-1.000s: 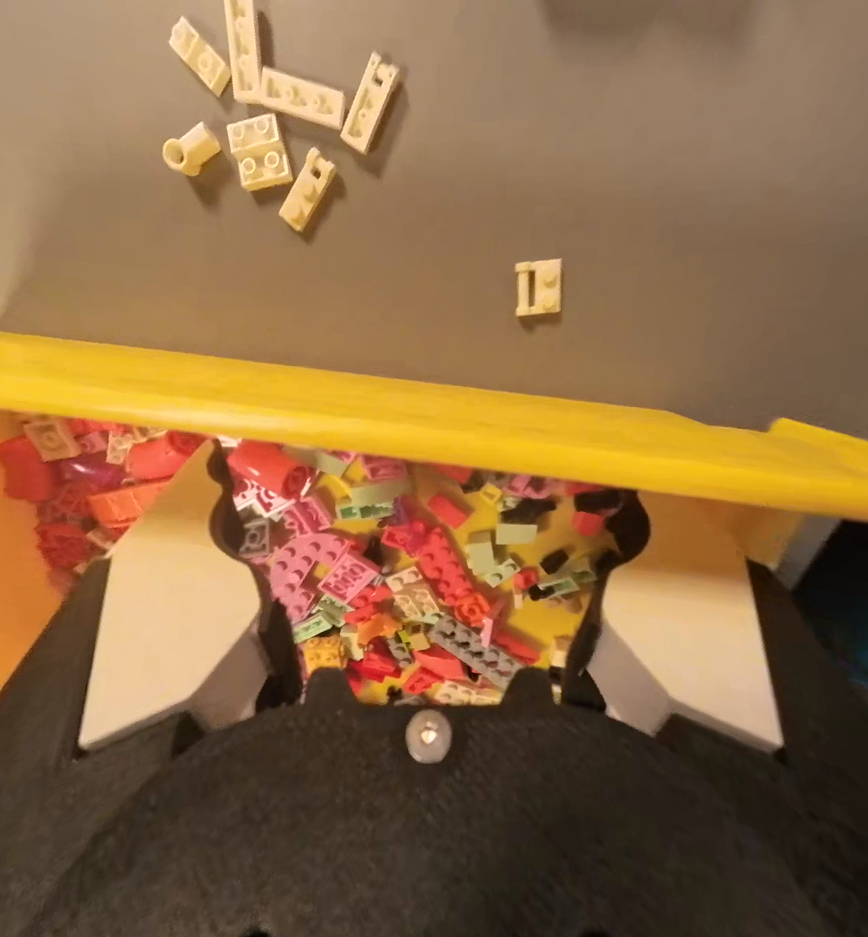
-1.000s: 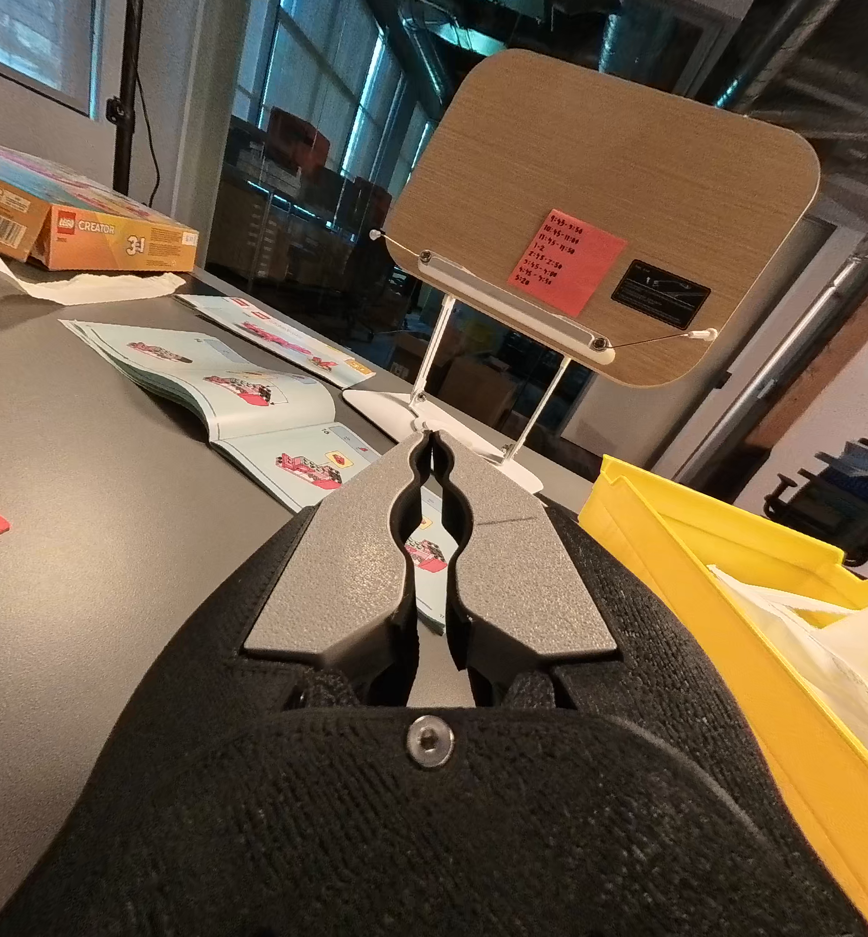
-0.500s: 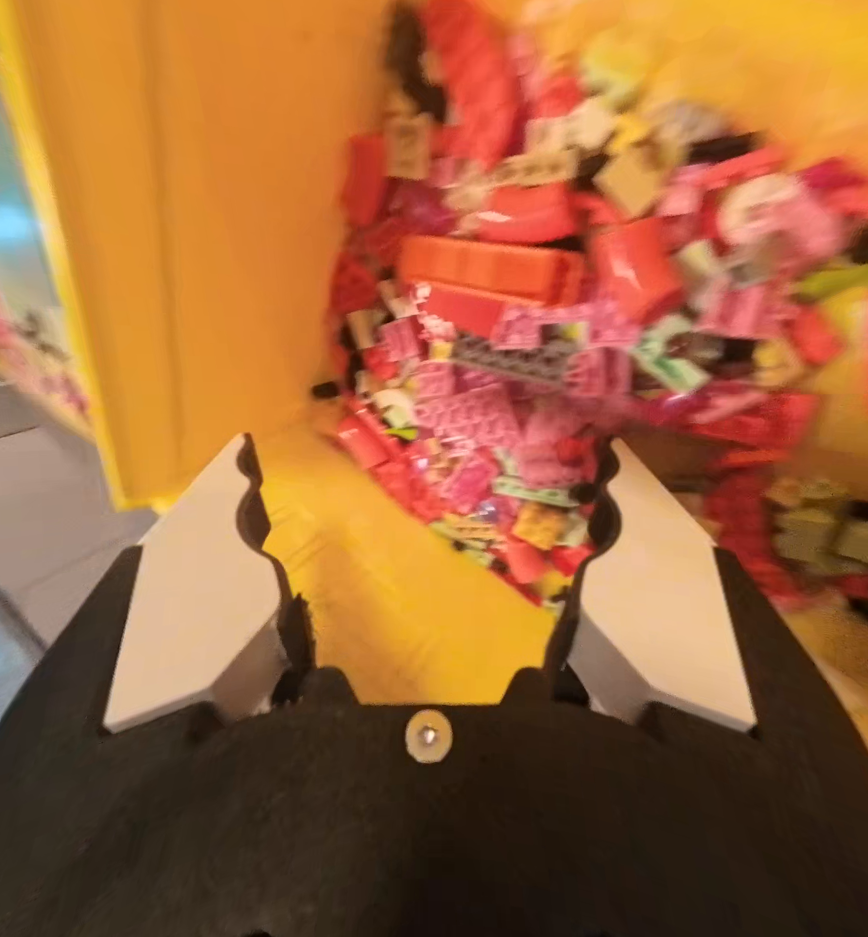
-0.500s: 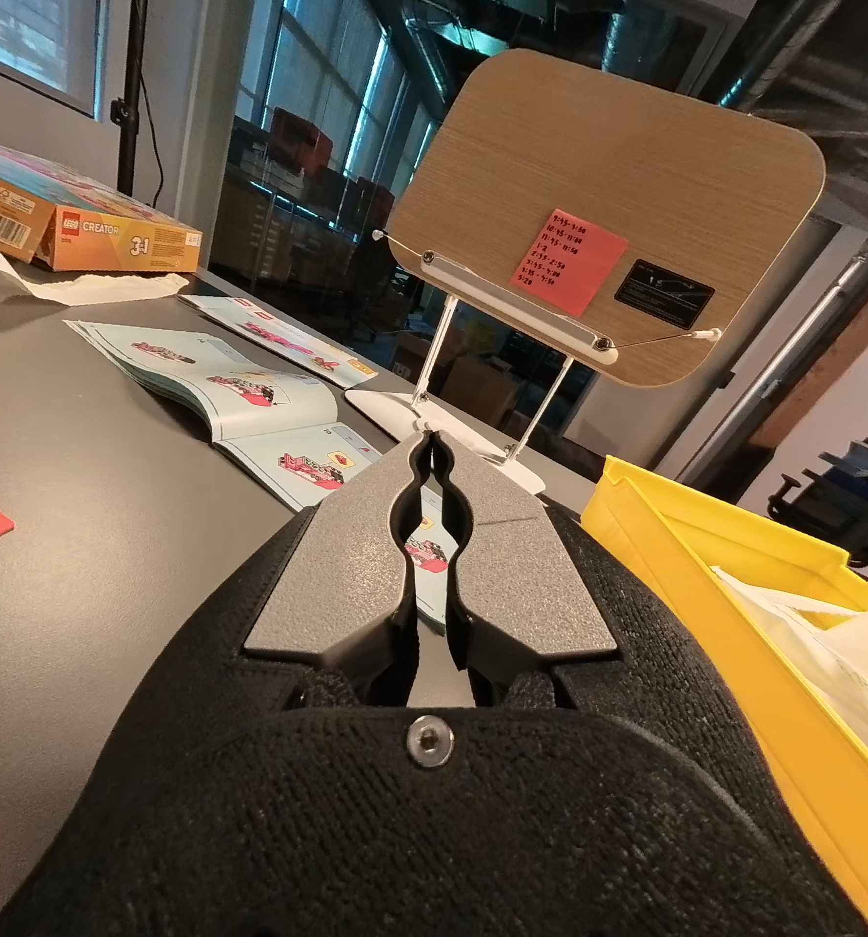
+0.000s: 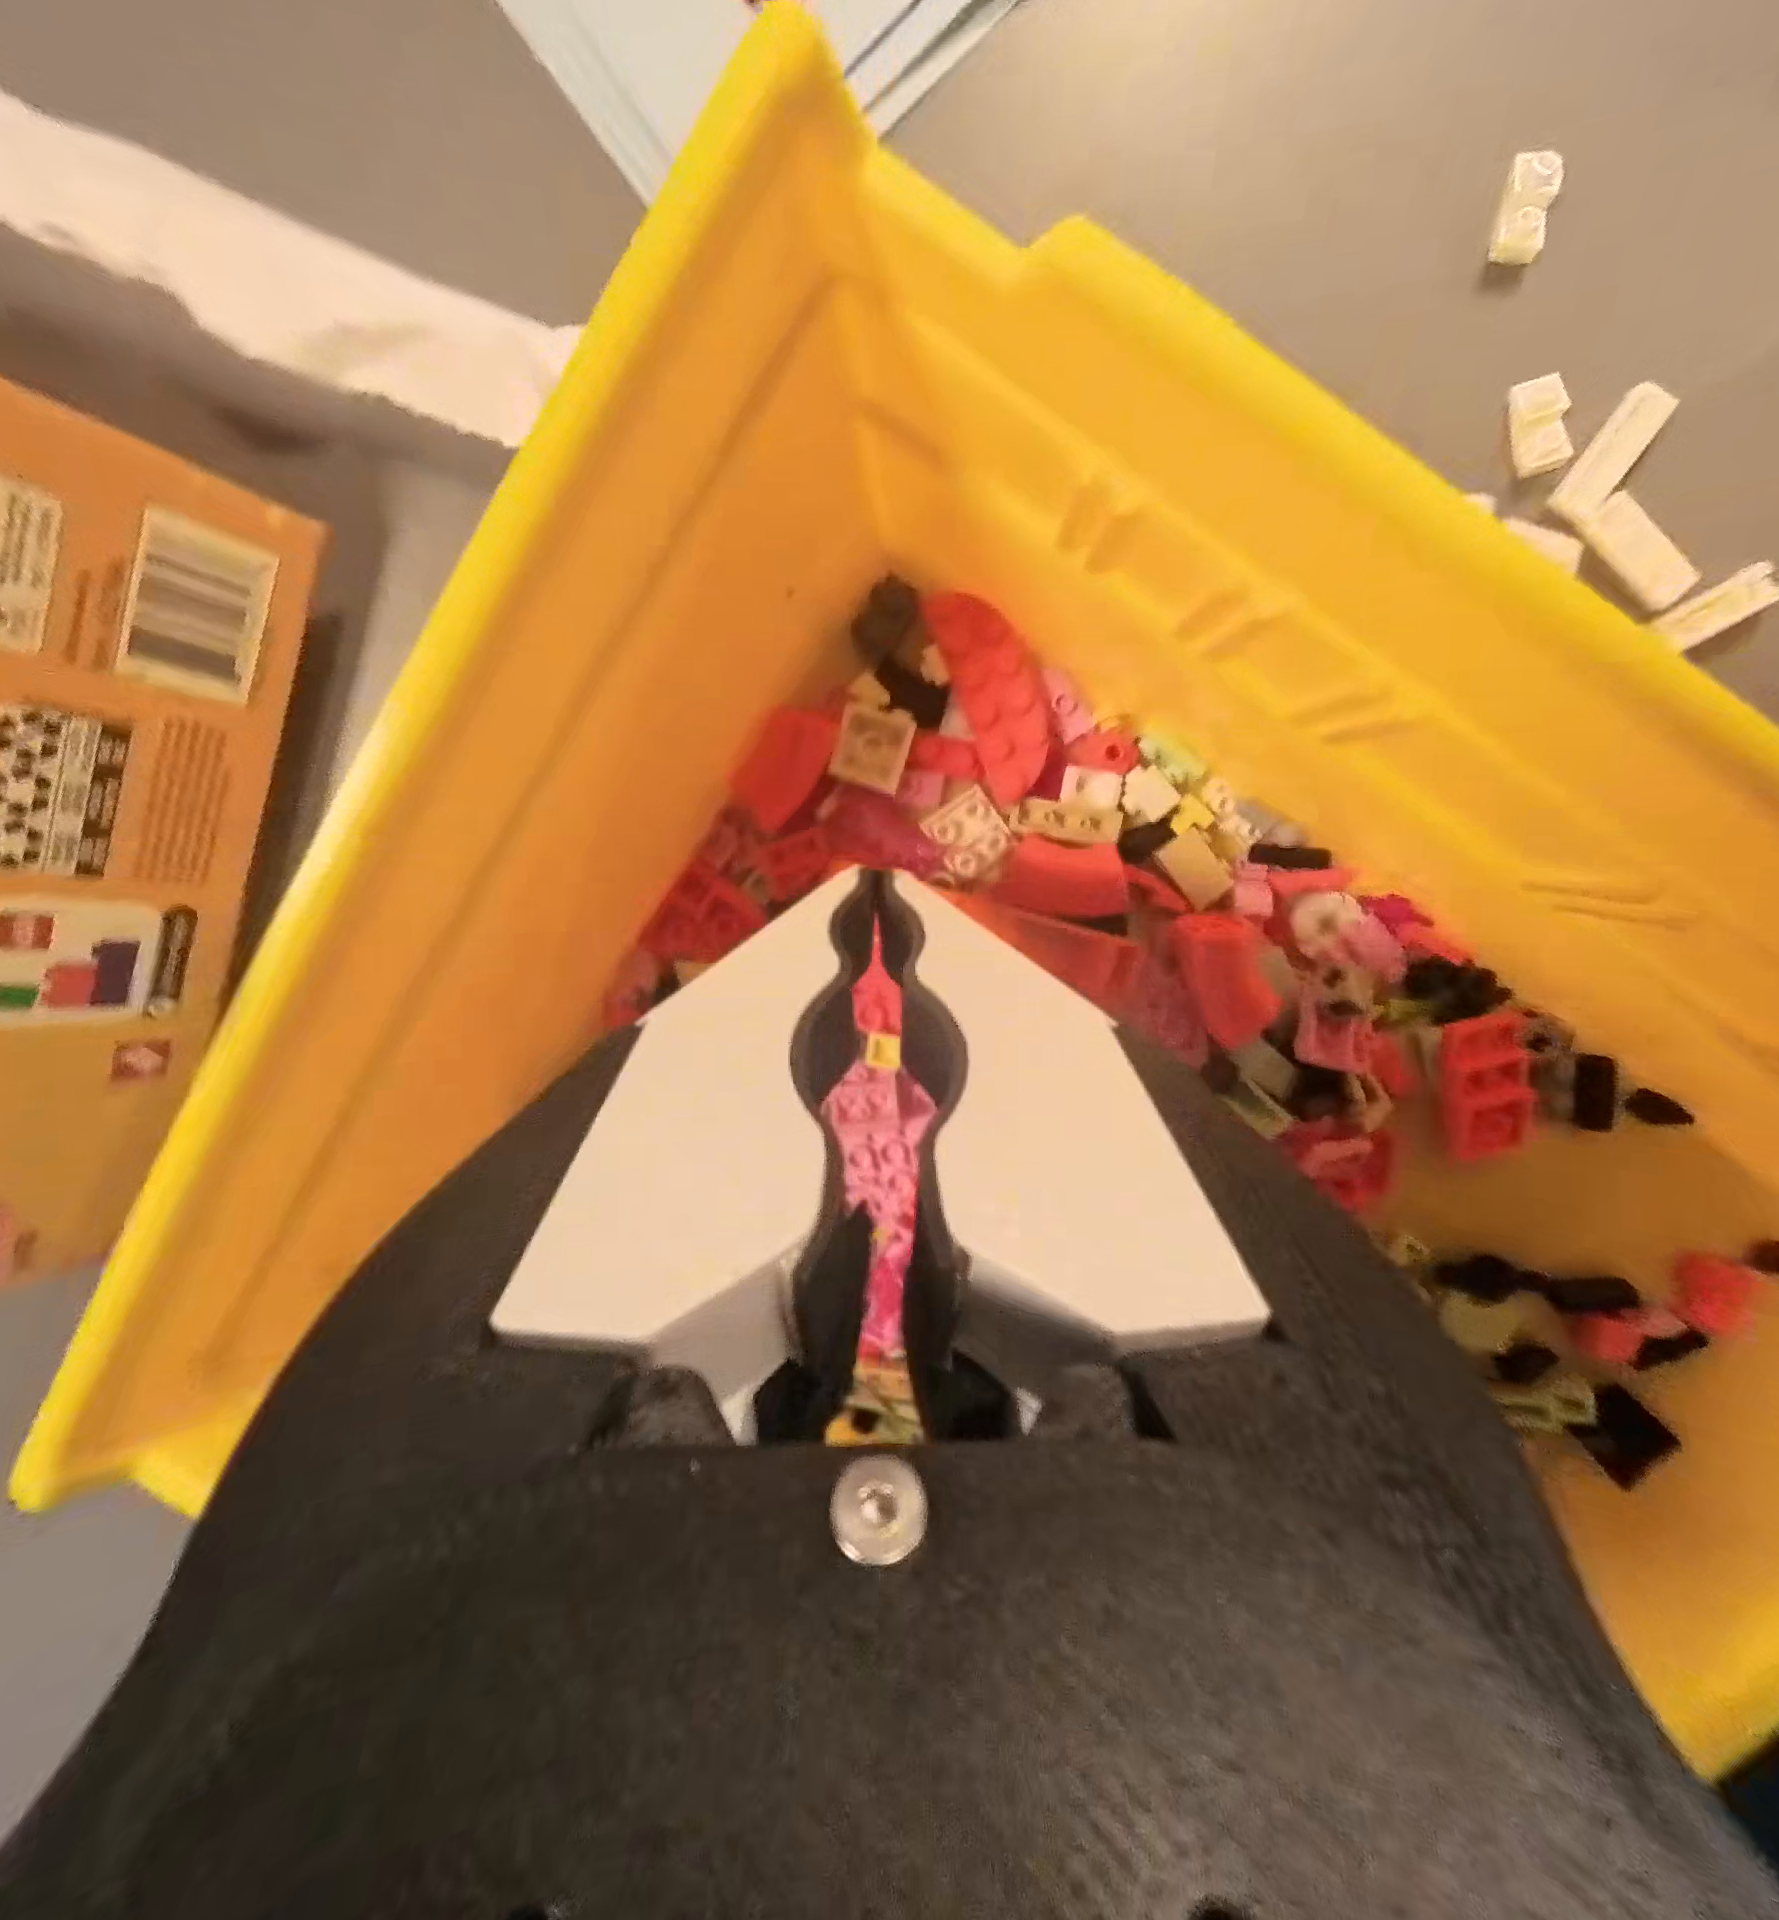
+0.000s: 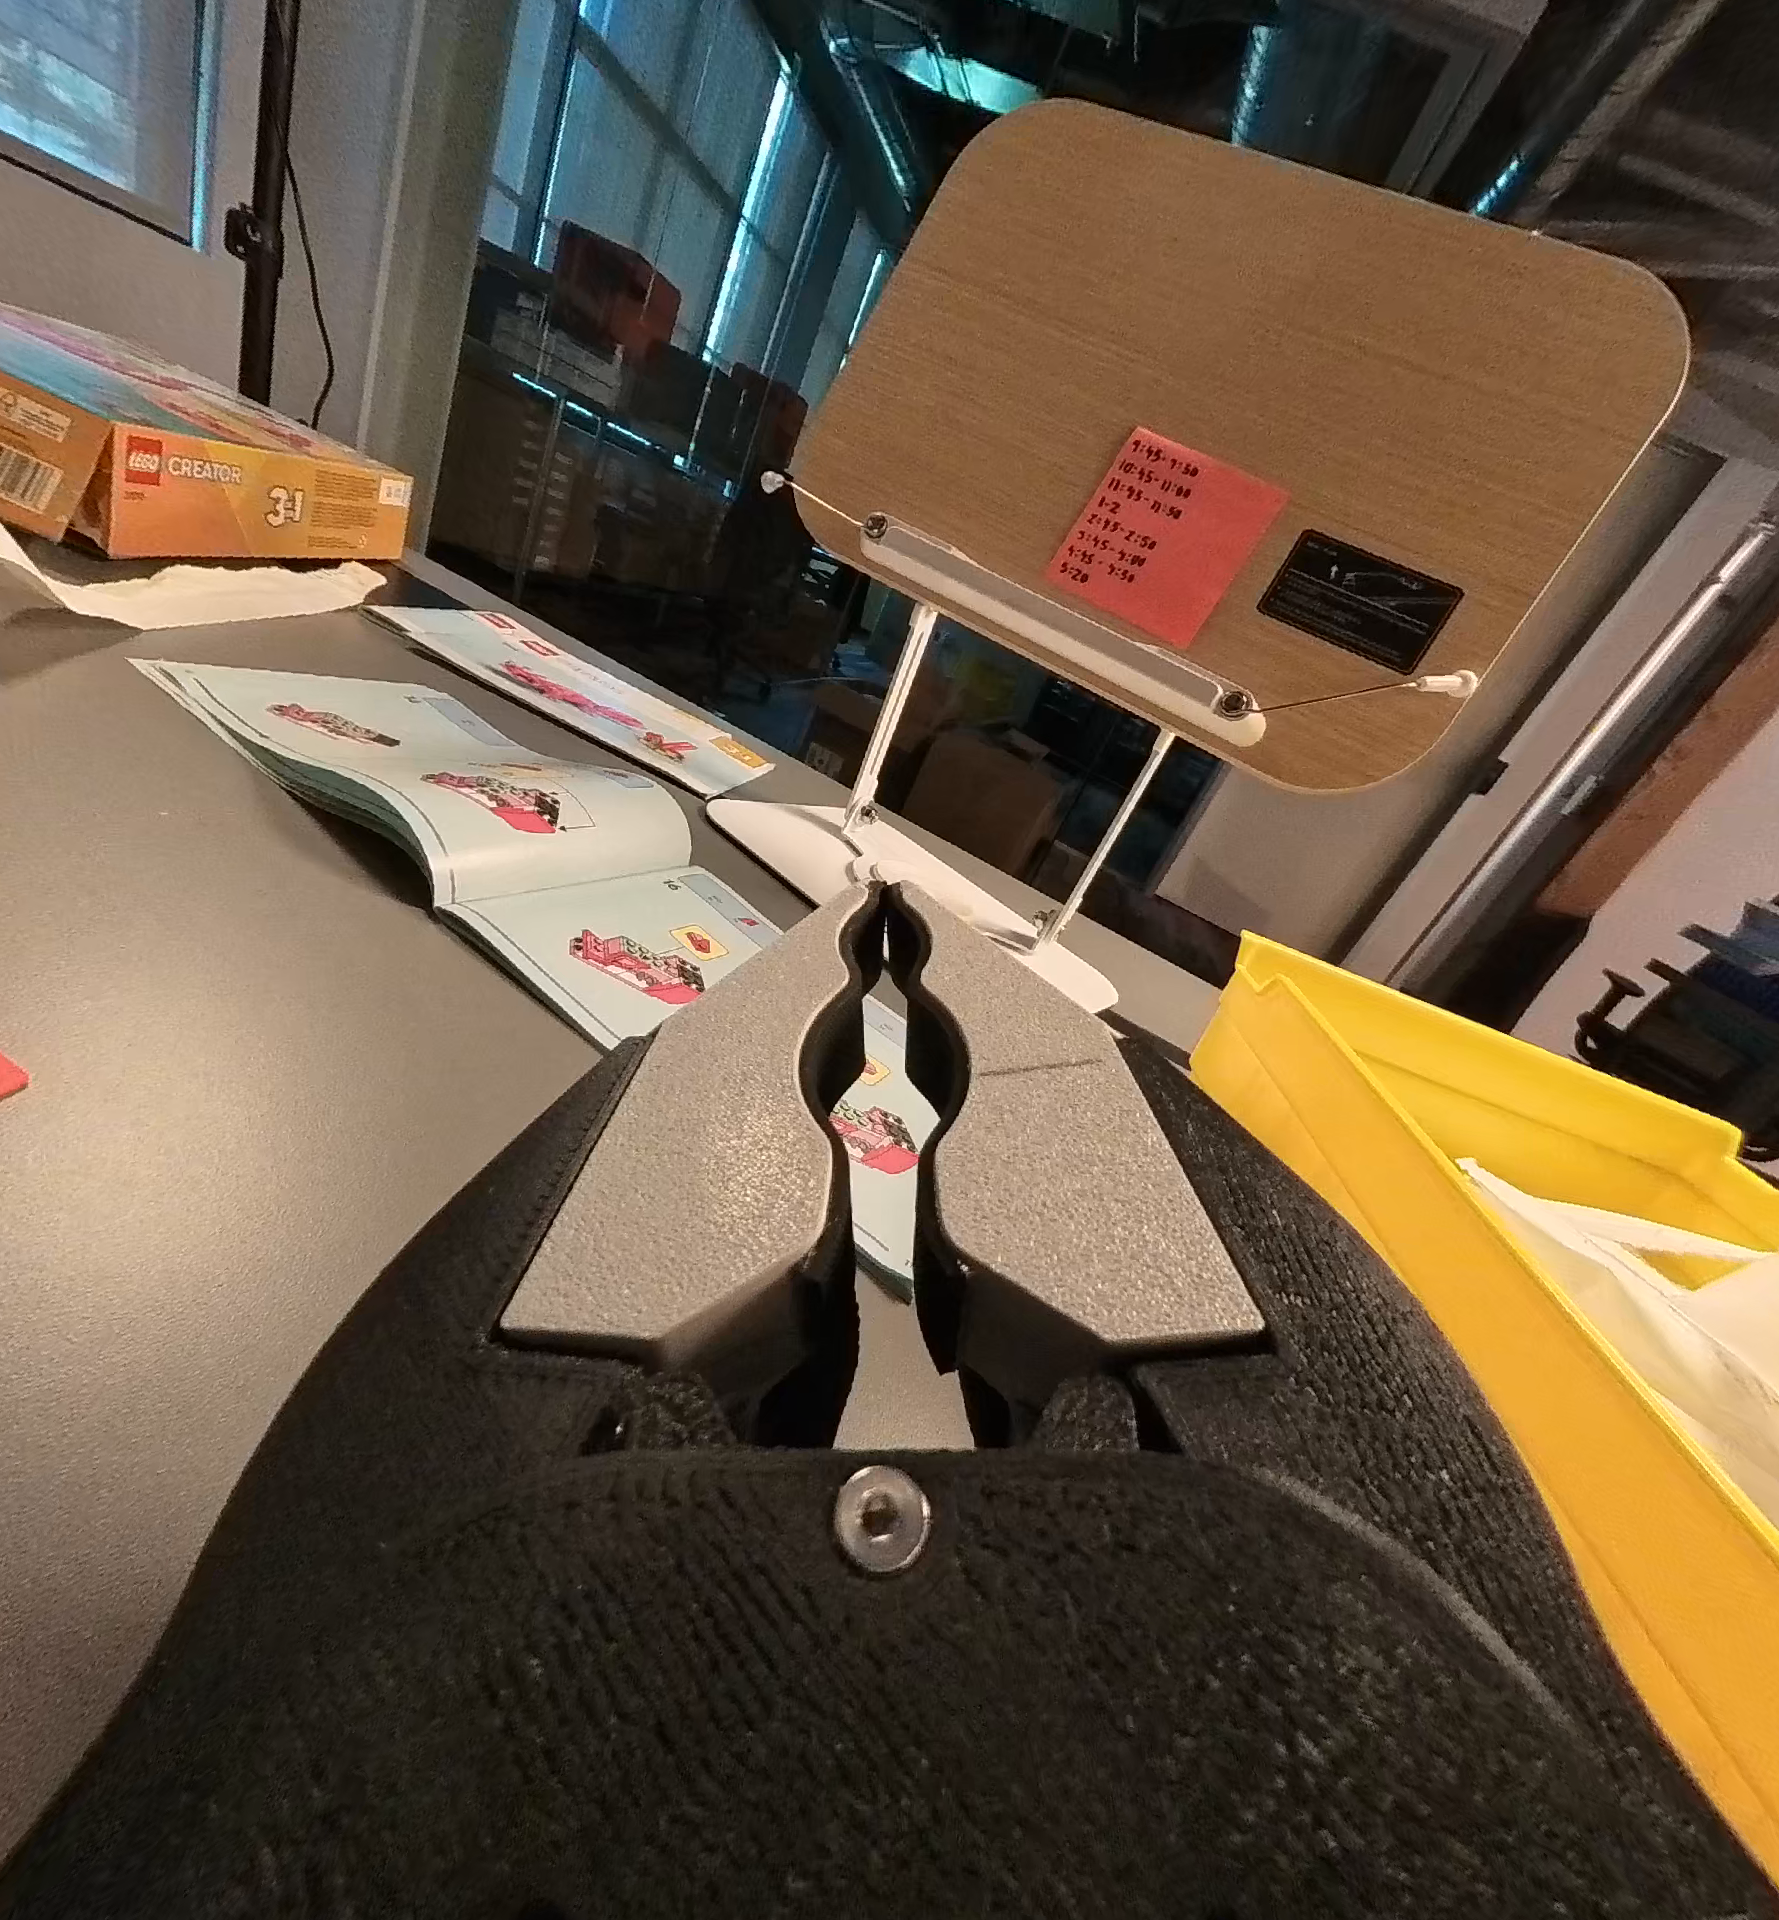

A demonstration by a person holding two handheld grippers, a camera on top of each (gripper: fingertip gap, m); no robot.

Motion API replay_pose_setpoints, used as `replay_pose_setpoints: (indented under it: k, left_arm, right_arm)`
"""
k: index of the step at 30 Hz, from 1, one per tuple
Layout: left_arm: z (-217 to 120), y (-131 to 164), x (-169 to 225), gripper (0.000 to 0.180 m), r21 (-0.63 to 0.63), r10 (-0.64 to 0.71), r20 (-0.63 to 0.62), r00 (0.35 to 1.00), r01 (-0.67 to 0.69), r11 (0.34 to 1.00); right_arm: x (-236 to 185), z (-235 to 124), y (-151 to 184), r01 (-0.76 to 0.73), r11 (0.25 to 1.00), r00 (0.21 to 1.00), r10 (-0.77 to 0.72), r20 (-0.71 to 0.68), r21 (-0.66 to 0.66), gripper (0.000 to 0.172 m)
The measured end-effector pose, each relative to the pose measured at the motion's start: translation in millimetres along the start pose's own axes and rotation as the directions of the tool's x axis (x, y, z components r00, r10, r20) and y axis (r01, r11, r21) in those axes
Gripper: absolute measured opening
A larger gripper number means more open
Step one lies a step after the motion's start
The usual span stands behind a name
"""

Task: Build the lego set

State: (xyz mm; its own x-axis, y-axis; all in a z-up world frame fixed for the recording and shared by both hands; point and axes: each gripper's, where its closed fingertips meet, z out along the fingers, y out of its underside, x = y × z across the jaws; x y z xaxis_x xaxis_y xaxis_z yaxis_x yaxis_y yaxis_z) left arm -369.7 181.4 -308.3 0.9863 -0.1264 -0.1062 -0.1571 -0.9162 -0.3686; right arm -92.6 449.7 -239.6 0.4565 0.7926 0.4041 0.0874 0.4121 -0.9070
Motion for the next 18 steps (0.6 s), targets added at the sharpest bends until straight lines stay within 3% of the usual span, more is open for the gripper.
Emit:
replay_pose_setpoints:
  k: [4, 10, 13, 16, 18]
  left_arm:
    - [17.1, 3.8, 1.0, 0.000, -0.089, 0.115, 0.052, 0.992, -0.110, 0.990]
    - [17.6, 28.3, 25.3, 0.000, -0.192, 0.151, 0.000, 0.989, -0.148, 0.970]
    - [4.9, 49.6, 52.6, 0.000, -0.267, 0.142, -0.117, 0.983, -0.169, 0.949]
    - [-12.4, 79.4, 88.8, 0.000, -0.396, 0.075, -0.310, 0.948, -0.200, 0.896]
    - [-19.2, 88.2, 89.3, 0.000, -0.428, 0.071, -0.324, 0.943, -0.213, 0.878]
  right_arm:
    - [0.1, 0.0, 0.0, -0.001, 1.000, 1.000, 0.001, 0.001, 0.000, 0.000]
    - [-2.3, -0.1, -1.1, -0.002, 1.000, 1.000, 0.002, 0.011, 0.004, 0.000]
    - [-4.1, 0.5, -1.2, 0.005, 1.000, 1.000, -0.006, 0.017, 0.003, 0.000]
    - [-5.4, 1.1, -1.3, 0.010, 1.000, 1.000, -0.010, 0.021, 0.002, 0.000]
    - [-5.6, 1.0, -1.7, 0.012, 1.000, 1.000, -0.012, 0.021, 0.004, 0.000]
